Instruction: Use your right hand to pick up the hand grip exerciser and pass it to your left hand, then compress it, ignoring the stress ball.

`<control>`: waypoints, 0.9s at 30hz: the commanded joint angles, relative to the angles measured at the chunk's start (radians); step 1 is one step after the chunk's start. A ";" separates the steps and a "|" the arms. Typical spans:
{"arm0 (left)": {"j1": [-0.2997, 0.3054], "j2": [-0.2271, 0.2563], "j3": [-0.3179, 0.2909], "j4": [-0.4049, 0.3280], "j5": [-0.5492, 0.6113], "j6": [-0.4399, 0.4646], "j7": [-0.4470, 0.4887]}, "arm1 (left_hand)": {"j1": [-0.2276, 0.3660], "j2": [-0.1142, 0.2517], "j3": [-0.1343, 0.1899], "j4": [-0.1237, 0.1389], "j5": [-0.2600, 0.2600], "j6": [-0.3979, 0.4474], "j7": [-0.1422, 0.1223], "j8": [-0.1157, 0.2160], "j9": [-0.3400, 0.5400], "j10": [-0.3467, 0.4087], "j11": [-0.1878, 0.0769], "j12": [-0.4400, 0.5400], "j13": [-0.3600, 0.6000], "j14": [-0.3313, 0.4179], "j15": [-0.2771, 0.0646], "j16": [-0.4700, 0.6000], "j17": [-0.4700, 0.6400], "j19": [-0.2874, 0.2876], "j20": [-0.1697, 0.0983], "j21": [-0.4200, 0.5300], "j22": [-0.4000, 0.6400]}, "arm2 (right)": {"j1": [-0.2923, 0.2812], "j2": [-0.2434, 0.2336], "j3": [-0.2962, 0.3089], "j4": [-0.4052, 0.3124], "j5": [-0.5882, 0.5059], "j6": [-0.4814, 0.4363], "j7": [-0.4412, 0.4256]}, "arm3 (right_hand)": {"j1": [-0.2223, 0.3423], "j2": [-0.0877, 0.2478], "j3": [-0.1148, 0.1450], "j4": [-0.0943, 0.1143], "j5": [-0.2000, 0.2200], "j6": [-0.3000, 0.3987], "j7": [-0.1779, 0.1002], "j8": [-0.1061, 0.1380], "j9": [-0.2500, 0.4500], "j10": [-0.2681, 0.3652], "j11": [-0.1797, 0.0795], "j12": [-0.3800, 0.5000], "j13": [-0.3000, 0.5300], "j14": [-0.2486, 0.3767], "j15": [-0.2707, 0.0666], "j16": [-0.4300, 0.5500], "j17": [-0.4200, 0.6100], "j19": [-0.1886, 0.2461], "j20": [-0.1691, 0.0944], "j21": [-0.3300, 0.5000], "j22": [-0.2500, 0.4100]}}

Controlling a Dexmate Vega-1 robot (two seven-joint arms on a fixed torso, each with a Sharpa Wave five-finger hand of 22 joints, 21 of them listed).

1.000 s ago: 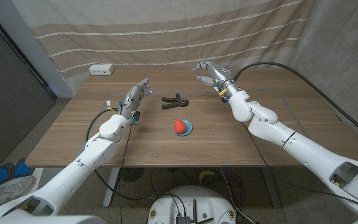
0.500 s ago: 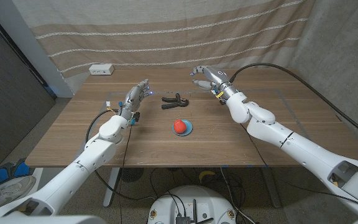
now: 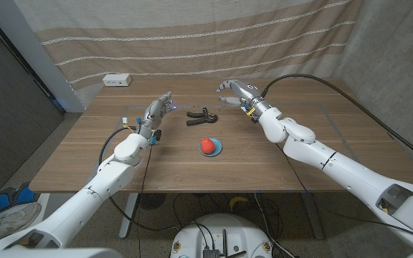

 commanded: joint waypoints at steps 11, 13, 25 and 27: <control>0.016 0.010 -0.007 -0.020 -0.006 0.006 0.002 | -0.013 0.017 0.007 -0.005 0.002 0.012 -0.001 -0.002 0.005 0.003 0.002 -0.004 0.003 0.011 0.001 -0.004 0.002 0.004 0.006 -0.008 0.004 | 0.020 0.020 -0.030 0.039 -0.005 -0.008 0.046 | 0.009 0.014 -0.018 0.003 -0.003 0.011 0.003 0.000 0.006 0.003 0.001 0.002 0.004 0.004 -0.139 0.009 0.009 0.009 -0.006 0.008 0.002; 0.015 0.011 -0.007 -0.019 -0.005 0.005 0.001 | -0.014 0.017 0.007 -0.005 0.002 0.013 -0.001 -0.002 0.005 0.004 0.001 -0.004 0.003 0.011 0.001 -0.004 0.002 0.005 0.006 -0.008 0.004 | 0.024 0.024 -0.034 0.047 -0.003 -0.009 0.051 | 0.010 0.014 -0.019 0.003 -0.003 0.013 0.003 0.000 0.006 0.003 0.001 0.001 0.004 0.004 -0.139 0.010 0.010 0.010 -0.006 0.008 0.002; 0.012 0.015 -0.009 -0.016 -0.009 0.010 -0.005 | -0.016 0.017 0.008 -0.006 0.002 0.014 -0.001 -0.002 0.005 0.005 0.001 -0.005 0.003 0.013 0.000 -0.004 0.002 0.005 0.006 -0.010 0.004 | 0.058 0.052 -0.064 0.108 -0.003 -0.011 0.061 | 0.017 0.016 -0.030 0.003 -0.003 0.019 0.005 -0.001 0.006 0.006 0.001 0.001 0.006 0.004 -0.137 0.014 0.015 0.010 -0.006 0.009 0.003; 0.012 0.014 -0.009 -0.015 -0.009 0.008 -0.005 | -0.016 0.017 0.009 -0.007 0.002 0.014 -0.001 -0.003 0.005 0.006 0.001 -0.004 0.003 0.013 0.000 -0.004 0.002 0.005 0.006 -0.010 0.004 | 0.062 0.055 -0.068 0.114 -0.004 -0.011 0.061 | 0.019 0.016 -0.031 0.002 -0.003 0.020 0.005 -0.002 0.006 0.007 0.001 0.001 0.006 0.004 -0.140 0.015 0.015 0.011 -0.007 0.009 0.003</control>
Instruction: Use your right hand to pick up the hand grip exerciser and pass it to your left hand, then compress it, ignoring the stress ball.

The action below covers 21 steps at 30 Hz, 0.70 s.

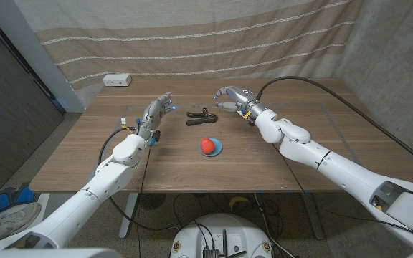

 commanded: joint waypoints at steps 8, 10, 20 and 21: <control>-0.003 0.000 -0.002 0.009 -0.006 0.002 -0.007 | -0.006 0.021 0.006 -0.003 0.002 0.011 0.004 -0.003 0.005 0.005 0.001 -0.001 0.003 0.009 -0.003 -0.002 0.002 0.005 0.007 -0.004 0.004 | 0.041 0.032 -0.043 0.071 -0.011 -0.003 0.003 | 0.023 0.005 -0.009 -0.007 -0.003 0.020 0.002 0.000 0.004 0.010 -0.006 0.000 0.002 0.004 -0.145 0.010 0.008 0.010 -0.005 0.008 0.003; -0.003 -0.001 -0.003 0.009 -0.010 0.003 -0.009 | -0.007 0.021 0.006 -0.003 0.002 0.011 0.003 -0.003 0.005 0.005 0.001 -0.001 0.003 0.009 -0.003 -0.002 0.002 0.005 0.008 -0.005 0.004 | 0.043 0.034 -0.048 0.077 -0.016 -0.004 -0.004 | 0.031 0.003 -0.011 -0.010 -0.002 0.025 -0.002 0.001 0.003 0.012 -0.010 0.000 0.002 0.006 -0.149 0.011 0.009 0.013 -0.007 0.009 0.003; 0.001 0.003 -0.002 0.000 -0.010 0.014 -0.004 | -0.010 0.021 0.007 -0.004 0.002 0.025 0.007 0.001 0.005 0.010 0.001 0.000 0.003 0.009 -0.002 -0.003 0.002 0.004 0.008 -0.007 0.004 | 0.052 0.042 -0.066 0.105 -0.029 -0.008 -0.014 | 0.093 -0.015 -0.022 -0.020 -0.006 0.064 -0.015 0.010 0.003 0.041 -0.037 0.006 0.004 0.021 -0.166 0.020 0.012 0.030 -0.019 0.018 0.003; 0.001 0.003 -0.003 0.000 -0.011 0.014 -0.003 | -0.010 0.021 0.007 -0.004 0.002 0.025 0.008 0.001 0.005 0.010 0.002 -0.001 0.003 0.009 -0.002 -0.003 0.002 0.004 0.008 -0.007 0.004 | 0.054 0.044 -0.068 0.108 -0.029 -0.008 -0.012 | 0.096 -0.016 -0.023 -0.020 -0.006 0.065 -0.016 0.010 0.003 0.042 -0.036 0.006 0.004 0.021 -0.166 0.020 0.012 0.031 -0.018 0.018 0.003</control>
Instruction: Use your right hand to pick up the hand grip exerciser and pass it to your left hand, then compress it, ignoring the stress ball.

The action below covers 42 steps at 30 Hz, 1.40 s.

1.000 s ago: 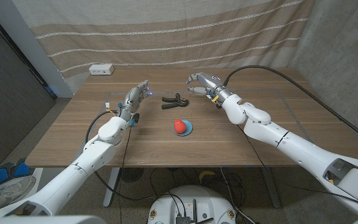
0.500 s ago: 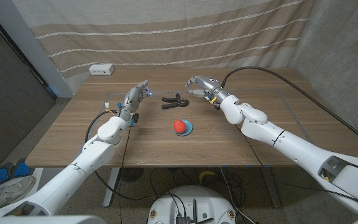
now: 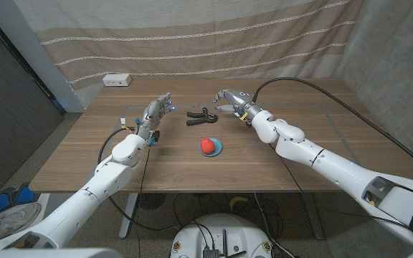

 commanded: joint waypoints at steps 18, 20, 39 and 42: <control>-0.002 0.002 0.000 -0.002 -0.006 0.011 -0.001 | -0.015 0.021 0.010 -0.006 0.002 0.017 0.004 0.001 0.005 0.012 0.004 -0.001 0.003 0.009 -0.002 -0.003 0.003 0.005 0.008 -0.005 0.004 | 0.046 0.032 -0.055 0.098 -0.005 0.008 0.008 | 0.037 -0.013 -0.019 0.006 -0.013 0.016 -0.005 0.008 0.004 0.013 -0.007 0.004 0.005 0.011 -0.166 0.008 0.006 0.016 0.000 0.011 0.003; -0.003 0.003 0.001 -0.001 -0.005 0.012 -0.002 | -0.016 0.021 0.010 -0.006 0.002 0.017 0.004 0.001 0.005 0.012 0.004 -0.002 0.003 0.010 -0.001 -0.003 0.002 0.006 0.008 -0.005 0.004 | 0.050 0.035 -0.061 0.108 -0.010 0.011 0.003 | 0.035 -0.028 -0.031 0.008 -0.019 0.023 -0.005 0.010 0.003 0.017 -0.006 0.004 0.005 0.012 -0.162 0.009 0.007 0.019 0.003 0.013 0.003; -0.016 0.002 0.003 0.021 -0.009 0.006 -0.020 | -0.021 0.020 0.013 -0.007 0.001 0.030 0.008 0.003 0.006 0.012 0.004 -0.003 0.003 0.010 -0.001 -0.004 0.002 0.006 0.008 -0.009 0.005 | 0.097 0.080 -0.110 0.205 -0.026 0.029 -0.015 | 0.068 -0.060 -0.059 0.006 -0.037 0.046 -0.021 0.013 0.002 0.037 -0.026 0.004 0.006 0.022 -0.174 0.016 0.011 0.040 -0.007 0.021 0.001; -0.017 0.001 0.002 0.021 -0.011 0.008 -0.018 | -0.022 0.020 0.013 -0.007 0.001 0.030 0.009 0.003 0.006 0.012 0.004 -0.003 0.003 0.009 -0.001 -0.005 0.002 0.006 0.008 -0.010 0.005 | 0.104 0.086 -0.117 0.218 -0.025 0.031 -0.011 | 0.070 -0.059 -0.060 0.008 -0.038 0.047 -0.022 0.013 0.002 0.037 -0.024 0.004 0.006 0.022 -0.174 0.016 0.011 0.040 -0.009 0.021 0.002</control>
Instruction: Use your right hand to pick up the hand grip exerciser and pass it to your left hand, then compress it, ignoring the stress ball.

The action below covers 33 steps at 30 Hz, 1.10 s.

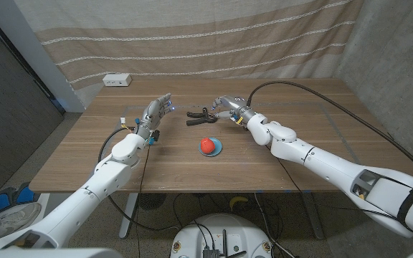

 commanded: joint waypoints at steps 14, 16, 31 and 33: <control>-0.007 0.000 0.001 0.006 -0.006 0.006 -0.001 | -0.013 0.026 0.008 -0.001 0.001 0.016 -0.001 0.003 0.007 0.006 0.000 -0.005 0.004 0.009 -0.001 -0.001 0.002 0.001 0.003 -0.005 0.005 | 0.050 0.037 -0.056 0.102 -0.001 0.013 0.015 | 0.007 0.014 -0.012 0.011 -0.004 0.016 -0.004 0.007 0.002 0.005 -0.002 0.001 0.002 0.010 -0.172 0.012 0.006 0.010 -0.004 0.007 0.002; -0.007 0.001 0.002 0.007 -0.003 0.005 -0.003 | -0.014 0.026 0.008 -0.002 0.001 0.016 -0.001 0.003 0.007 0.006 -0.001 -0.005 0.004 0.009 -0.001 -0.001 0.002 0.001 0.003 -0.005 0.005 | 0.053 0.039 -0.060 0.110 -0.002 0.012 0.015 | 0.009 0.015 -0.013 0.012 -0.005 0.018 -0.003 0.007 0.002 0.003 -0.001 0.000 0.003 0.009 -0.172 0.012 0.007 0.010 -0.004 0.007 0.002; -0.008 0.004 0.004 0.002 -0.003 0.013 -0.004 | -0.018 0.024 0.009 -0.003 0.001 0.025 0.000 0.004 0.007 0.004 -0.002 -0.006 0.004 0.009 -0.001 -0.001 0.002 0.001 0.004 -0.008 0.005 | 0.075 0.059 -0.090 0.161 -0.005 -0.018 0.033 | 0.016 0.024 -0.028 0.020 -0.005 0.017 -0.004 0.002 0.003 -0.033 0.004 -0.019 0.003 -0.007 -0.169 0.011 0.014 0.006 -0.010 0.007 0.002; -0.008 0.002 0.004 0.002 -0.006 0.015 -0.002 | -0.018 0.024 0.009 -0.003 0.001 0.025 0.000 0.004 0.007 0.004 -0.001 -0.006 0.004 0.009 -0.001 -0.001 0.002 0.001 0.004 -0.008 0.005 | 0.079 0.061 -0.095 0.163 -0.008 -0.031 0.042 | 0.015 0.024 -0.033 0.022 -0.006 0.011 -0.007 -0.002 0.003 -0.039 0.004 -0.022 0.004 -0.014 -0.167 0.009 0.016 0.001 -0.010 0.005 0.003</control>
